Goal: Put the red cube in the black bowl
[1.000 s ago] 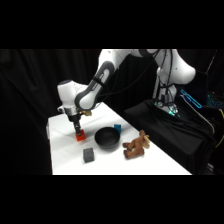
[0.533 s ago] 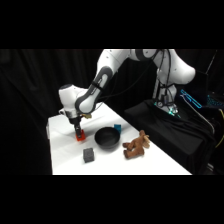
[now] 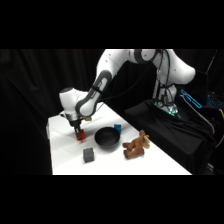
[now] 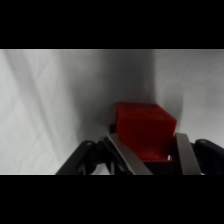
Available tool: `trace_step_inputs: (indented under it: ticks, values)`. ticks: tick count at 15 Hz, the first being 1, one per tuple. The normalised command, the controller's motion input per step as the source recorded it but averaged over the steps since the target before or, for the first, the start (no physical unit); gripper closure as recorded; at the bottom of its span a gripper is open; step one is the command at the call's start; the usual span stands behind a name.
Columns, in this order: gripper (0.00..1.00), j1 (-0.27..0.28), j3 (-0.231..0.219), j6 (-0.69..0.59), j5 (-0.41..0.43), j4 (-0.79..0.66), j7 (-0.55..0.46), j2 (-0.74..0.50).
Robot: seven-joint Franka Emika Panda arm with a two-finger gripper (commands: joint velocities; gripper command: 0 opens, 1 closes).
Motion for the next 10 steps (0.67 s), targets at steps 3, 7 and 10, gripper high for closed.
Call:
trace_step_inputs:
  ticks: [3,7,10]
  values:
    - [0.71,-0.017,0.010,0.01,0.059,0.13,-0.01,0.03]
    - [0.74,0.014,-0.023,-0.15,0.044,0.01,0.04,-0.14]
    - [0.74,0.025,-0.011,-0.26,0.037,-0.16,-0.01,-0.37]
